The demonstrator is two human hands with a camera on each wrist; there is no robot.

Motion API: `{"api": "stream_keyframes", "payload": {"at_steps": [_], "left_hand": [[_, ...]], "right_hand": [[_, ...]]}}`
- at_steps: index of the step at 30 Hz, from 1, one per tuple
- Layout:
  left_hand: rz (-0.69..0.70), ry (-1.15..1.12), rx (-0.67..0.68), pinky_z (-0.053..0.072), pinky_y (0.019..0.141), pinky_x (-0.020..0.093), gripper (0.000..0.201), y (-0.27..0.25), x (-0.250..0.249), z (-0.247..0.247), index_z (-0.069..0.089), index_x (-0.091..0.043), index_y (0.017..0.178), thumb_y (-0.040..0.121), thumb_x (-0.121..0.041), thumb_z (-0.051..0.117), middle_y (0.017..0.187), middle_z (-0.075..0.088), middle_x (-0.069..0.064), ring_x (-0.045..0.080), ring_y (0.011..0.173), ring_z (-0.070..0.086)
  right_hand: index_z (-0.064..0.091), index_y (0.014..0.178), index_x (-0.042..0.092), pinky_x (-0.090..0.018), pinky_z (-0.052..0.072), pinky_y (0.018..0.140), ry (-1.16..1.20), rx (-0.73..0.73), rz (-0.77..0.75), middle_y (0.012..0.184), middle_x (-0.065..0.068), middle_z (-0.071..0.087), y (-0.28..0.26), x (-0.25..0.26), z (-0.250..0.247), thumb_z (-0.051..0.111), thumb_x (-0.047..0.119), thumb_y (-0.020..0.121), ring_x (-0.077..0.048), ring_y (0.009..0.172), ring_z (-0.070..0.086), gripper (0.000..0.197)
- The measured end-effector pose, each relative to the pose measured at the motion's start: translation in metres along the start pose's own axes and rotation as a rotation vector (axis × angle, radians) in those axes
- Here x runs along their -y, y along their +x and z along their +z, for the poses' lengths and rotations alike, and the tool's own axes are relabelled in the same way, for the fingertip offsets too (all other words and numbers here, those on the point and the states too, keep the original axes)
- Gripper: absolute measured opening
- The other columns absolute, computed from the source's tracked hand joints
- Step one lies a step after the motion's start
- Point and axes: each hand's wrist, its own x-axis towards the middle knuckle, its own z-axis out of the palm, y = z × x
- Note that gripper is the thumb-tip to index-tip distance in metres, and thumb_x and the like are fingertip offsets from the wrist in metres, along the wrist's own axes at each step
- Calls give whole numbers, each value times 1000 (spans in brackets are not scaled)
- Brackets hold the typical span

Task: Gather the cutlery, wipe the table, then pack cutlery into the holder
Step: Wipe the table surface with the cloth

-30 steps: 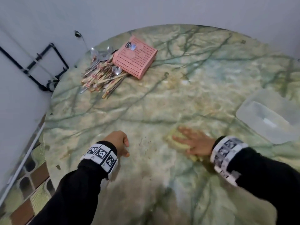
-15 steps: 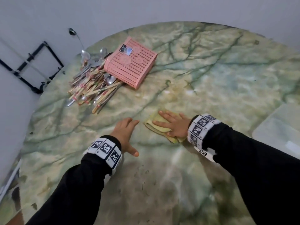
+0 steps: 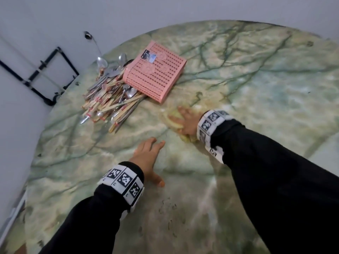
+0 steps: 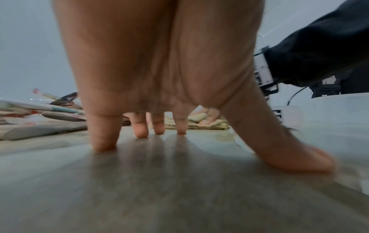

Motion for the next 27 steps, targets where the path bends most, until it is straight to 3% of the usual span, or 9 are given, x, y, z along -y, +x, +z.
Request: {"api": "stream_keyframes", "payload": {"at_steps": [4,7,9,11,14,17,20,23,27], "left_hand": [[3,-5,-9,11,116,34,125,-1,0,0,6,-26,148,54,-35,87,153,-5,2,24,143,-2],[2,-6,-2,11,116,35,124,-1,-1,-1,5,-26,148,55,-35,87,153,-5,2,25,143,-3],[-4,7,2,11,117,36,125,-1,-2,-1,5,-25,148,55,-35,87,153,-5,3,25,143,-3],[-12,18,-1,12,118,37,125,-1,-3,-2,5,-24,148,55,-35,87,153,-5,3,26,143,-2],[-13,35,6,12,117,37,124,-2,-4,-2,4,-24,148,56,-36,86,153,-5,4,26,142,-1],[-10,42,9,11,116,36,124,-2,-4,-3,3,-24,148,56,-37,86,153,-5,4,26,142,-1],[-9,43,12,11,116,34,125,-3,-5,-4,3,-25,148,56,-37,86,153,-4,4,26,142,-1],[-11,51,17,10,116,34,124,-3,-5,-4,3,-24,149,57,-38,85,153,-4,6,27,142,-1],[-21,53,24,10,116,34,124,-3,-6,-4,3,-24,149,57,-37,85,153,-4,5,27,143,-2]], "right_hand": [[-4,147,35,-45,6,115,-106,158,-163,156,-4,-20,-20,-18,20,41,25,97,-26,145,-9,68],[-2,149,23,-35,7,116,-6,115,101,156,-13,-14,-3,-77,0,41,23,98,-30,145,-5,67],[3,149,26,-37,8,116,62,23,251,156,-15,-10,9,-95,-11,41,25,98,-32,145,-2,64],[8,149,28,-43,9,116,107,-52,285,156,-16,-5,24,-90,-15,41,30,98,-36,144,2,61],[19,147,31,-49,14,115,111,-98,130,156,-14,7,37,-44,-14,46,38,93,-38,143,12,60],[4,149,29,-41,6,116,-39,-9,-78,157,-15,-7,21,6,4,40,32,97,-32,145,-3,63],[-4,147,37,-43,6,115,-83,94,-122,156,-2,-19,-14,-3,22,40,26,98,-25,145,-10,66],[-3,148,31,-39,6,116,24,126,7,156,-5,-18,-35,-61,23,39,23,98,-25,145,-9,66],[7,150,25,-44,9,117,198,-25,398,157,-15,-4,-42,-146,13,43,29,97,-36,144,2,64]]}}
